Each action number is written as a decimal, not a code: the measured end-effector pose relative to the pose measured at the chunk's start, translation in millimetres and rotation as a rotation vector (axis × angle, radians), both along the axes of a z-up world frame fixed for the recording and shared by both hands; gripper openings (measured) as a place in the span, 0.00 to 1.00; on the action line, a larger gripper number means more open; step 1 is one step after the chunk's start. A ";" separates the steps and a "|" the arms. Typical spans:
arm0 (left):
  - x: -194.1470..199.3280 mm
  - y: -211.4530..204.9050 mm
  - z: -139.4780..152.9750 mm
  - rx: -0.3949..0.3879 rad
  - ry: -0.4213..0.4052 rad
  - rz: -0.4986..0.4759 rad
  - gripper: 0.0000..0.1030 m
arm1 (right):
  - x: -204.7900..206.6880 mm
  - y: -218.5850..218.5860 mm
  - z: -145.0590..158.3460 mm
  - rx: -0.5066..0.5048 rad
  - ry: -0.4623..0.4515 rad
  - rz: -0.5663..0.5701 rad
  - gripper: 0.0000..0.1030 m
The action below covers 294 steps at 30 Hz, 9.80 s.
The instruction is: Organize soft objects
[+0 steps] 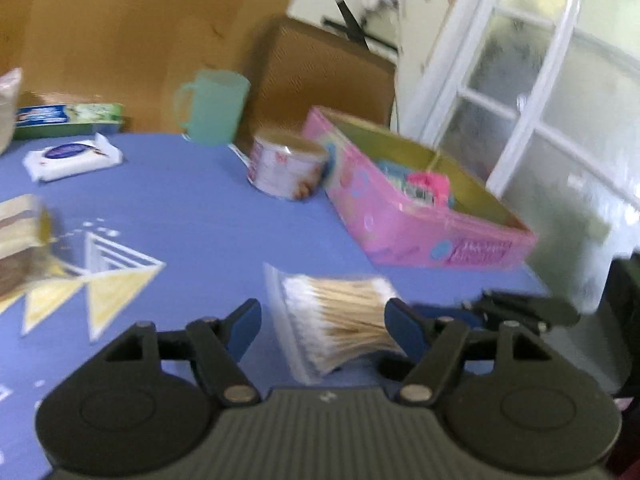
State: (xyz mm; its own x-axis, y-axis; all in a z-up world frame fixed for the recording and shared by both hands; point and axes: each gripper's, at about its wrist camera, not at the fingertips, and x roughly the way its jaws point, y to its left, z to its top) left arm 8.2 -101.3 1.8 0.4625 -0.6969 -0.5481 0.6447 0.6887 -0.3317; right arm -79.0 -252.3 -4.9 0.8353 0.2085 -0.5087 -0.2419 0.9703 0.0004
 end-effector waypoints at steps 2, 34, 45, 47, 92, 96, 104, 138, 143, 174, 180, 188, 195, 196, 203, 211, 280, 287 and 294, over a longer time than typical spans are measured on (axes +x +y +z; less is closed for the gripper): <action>0.7 -5.7 -7.4 0.006 0.016 0.000 0.64 | 7.2 3.1 -1.7 0.010 0.004 0.015 0.53; 104.5 -271.9 34.2 0.168 0.066 -0.110 0.88 | 16.3 -159.4 21.5 0.037 -0.191 -0.587 0.69; 80.1 -207.1 81.5 -0.028 -0.002 -0.093 0.91 | -2.5 -172.7 41.6 0.291 -0.167 -0.443 0.47; 74.3 -192.6 90.8 -0.053 -0.032 -0.073 0.91 | 12.8 -175.6 47.3 0.380 -0.091 -0.327 0.43; 12.5 139.2 1.0 -0.153 -0.143 0.405 0.92 | 315.8 71.4 8.0 0.281 0.274 -0.091 0.02; 11.1 139.4 1.5 -0.155 -0.149 0.409 0.92 | 274.6 58.9 12.1 0.286 0.274 -0.056 0.02; 12.3 136.3 2.5 -0.136 -0.139 0.387 0.92 | 121.2 4.0 14.9 0.308 0.225 -0.066 0.03; -4.5 -62.2 69.9 -0.043 -0.167 -0.099 0.84 | -9.8 -29.8 35.7 0.041 -0.220 -0.064 0.55; 8.5 -128.3 82.9 -0.045 -0.234 -0.200 0.85 | -11.6 -70.3 47.7 0.018 -0.280 -0.227 0.57; -18.6 99.3 4.8 -0.043 -0.120 0.298 0.89 | 19.6 -17.4 32.8 0.075 -0.203 -0.078 0.69; 14.3 192.1 -12.7 -0.152 0.009 0.744 0.91 | 71.8 49.5 29.6 0.123 -0.014 0.179 0.77; 14.2 210.4 -14.5 -0.287 0.051 0.754 0.93 | 124.8 152.0 26.4 -0.033 0.035 0.396 0.92; 12.9 217.2 -24.1 -0.326 0.054 0.743 0.93 | 140.8 134.9 29.3 0.075 0.142 0.349 0.65; 12.9 217.4 -24.6 -0.329 0.052 0.739 0.93 | 140.0 120.7 31.1 0.168 0.190 0.337 0.64; 12.4 201.2 -17.7 -0.301 0.035 0.644 0.93 | 111.9 -7.9 -8.3 1.068 0.656 0.374 0.66; 18.7 127.4 -13.7 -0.251 0.062 0.425 0.94 | 31.8 -79.0 18.2 0.817 0.253 -0.037 0.83; 0.1 -139.8 71.3 0.139 -0.158 0.094 1.00 | -41.5 -139.9 39.2 0.373 -0.197 -0.591 0.65; -13.6 -106.0 72.3 0.136 -0.165 0.165 1.00 | -42.6 -121.5 47.9 0.462 -0.160 -0.573 0.67; -25.4 -84.3 69.2 0.152 -0.174 0.204 1.00 | -47.1 -102.4 53.9 0.480 -0.144 -0.582 0.68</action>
